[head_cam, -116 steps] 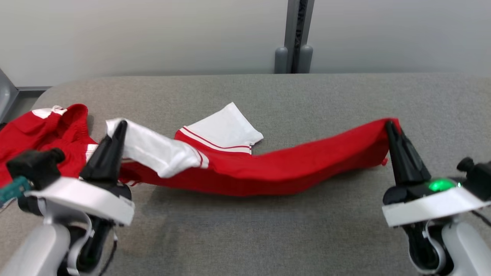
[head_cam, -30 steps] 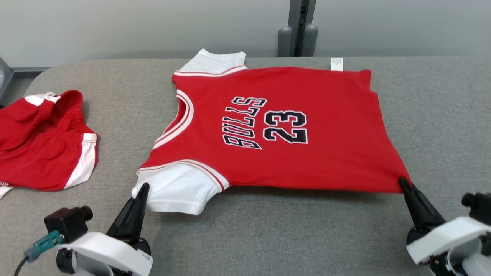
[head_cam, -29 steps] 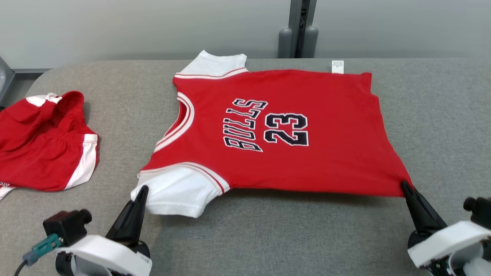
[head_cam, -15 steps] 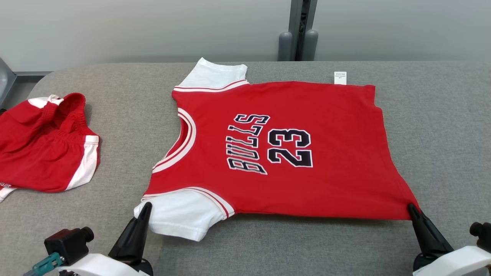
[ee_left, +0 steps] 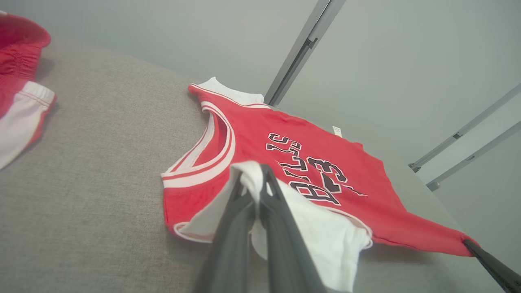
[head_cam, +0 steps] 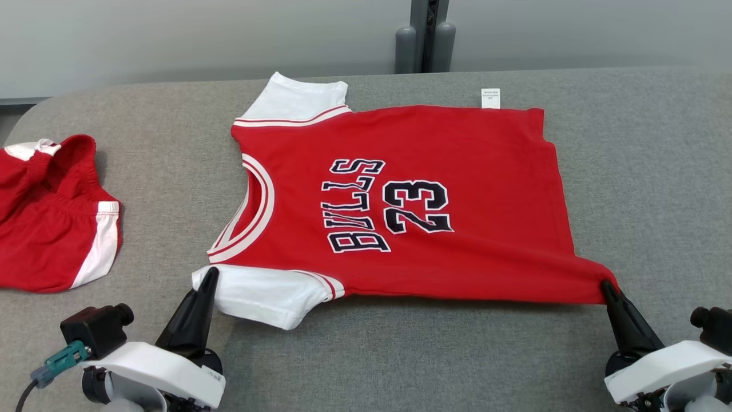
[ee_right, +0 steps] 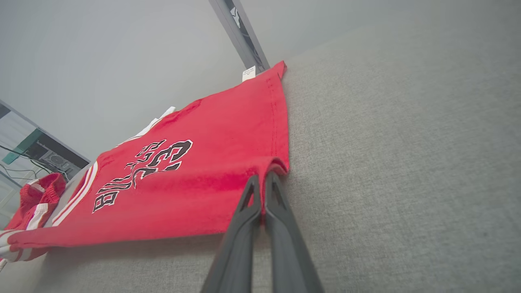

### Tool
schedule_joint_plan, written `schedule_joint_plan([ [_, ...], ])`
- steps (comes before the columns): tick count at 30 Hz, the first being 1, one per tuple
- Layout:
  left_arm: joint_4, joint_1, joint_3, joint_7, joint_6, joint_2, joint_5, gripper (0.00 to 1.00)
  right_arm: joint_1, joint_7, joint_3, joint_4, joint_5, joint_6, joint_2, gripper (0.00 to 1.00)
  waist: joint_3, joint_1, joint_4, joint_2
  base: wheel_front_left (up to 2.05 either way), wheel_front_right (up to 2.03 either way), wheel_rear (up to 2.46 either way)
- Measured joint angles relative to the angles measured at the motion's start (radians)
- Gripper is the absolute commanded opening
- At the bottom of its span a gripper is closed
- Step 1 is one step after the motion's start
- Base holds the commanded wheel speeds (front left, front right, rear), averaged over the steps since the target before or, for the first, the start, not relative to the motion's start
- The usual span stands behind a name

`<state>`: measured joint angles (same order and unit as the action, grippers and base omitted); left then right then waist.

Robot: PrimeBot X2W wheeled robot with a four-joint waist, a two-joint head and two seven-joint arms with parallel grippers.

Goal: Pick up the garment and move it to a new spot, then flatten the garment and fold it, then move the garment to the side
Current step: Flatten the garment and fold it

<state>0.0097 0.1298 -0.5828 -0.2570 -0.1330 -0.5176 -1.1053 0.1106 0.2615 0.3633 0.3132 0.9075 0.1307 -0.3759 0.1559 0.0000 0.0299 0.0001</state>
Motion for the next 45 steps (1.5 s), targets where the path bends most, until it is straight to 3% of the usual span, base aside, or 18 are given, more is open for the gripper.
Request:
schedule_joint_plan([
  [14,0.084,0.114,0.015,0.001,0.026,0.046,0.015,0.0,0.091,-0.023,0.105,0.075,0.068,0.0,0.001,0.0,0.023,0.0,-0.032,0.0,0.0,0.0,0.0],
  [29,0.293,0.3,0.024,0.005,0.077,0.117,0.031,0.0,0.188,-0.076,0.169,0.132,0.133,0.0,0.026,0.0,0.072,0.0,-0.042,0.0,0.0,0.0,0.0],
  [38,0.369,0.332,0.065,0.0,0.11,0.118,0.045,0.0,0.179,-0.193,0.201,0.065,0.2,0.0,-0.006,0.0,0.087,0.0001,-0.057,0.0,0.0,0.0,0.0],
  [45,0.319,0.298,0.081,-0.003,0.106,0.116,0.059,0.0,0.093,-0.28,0.178,-0.106,0.31,0.0,-0.081,0.0,0.07,0.0,-0.057,0.0,0.0,0.0,0.0],
])
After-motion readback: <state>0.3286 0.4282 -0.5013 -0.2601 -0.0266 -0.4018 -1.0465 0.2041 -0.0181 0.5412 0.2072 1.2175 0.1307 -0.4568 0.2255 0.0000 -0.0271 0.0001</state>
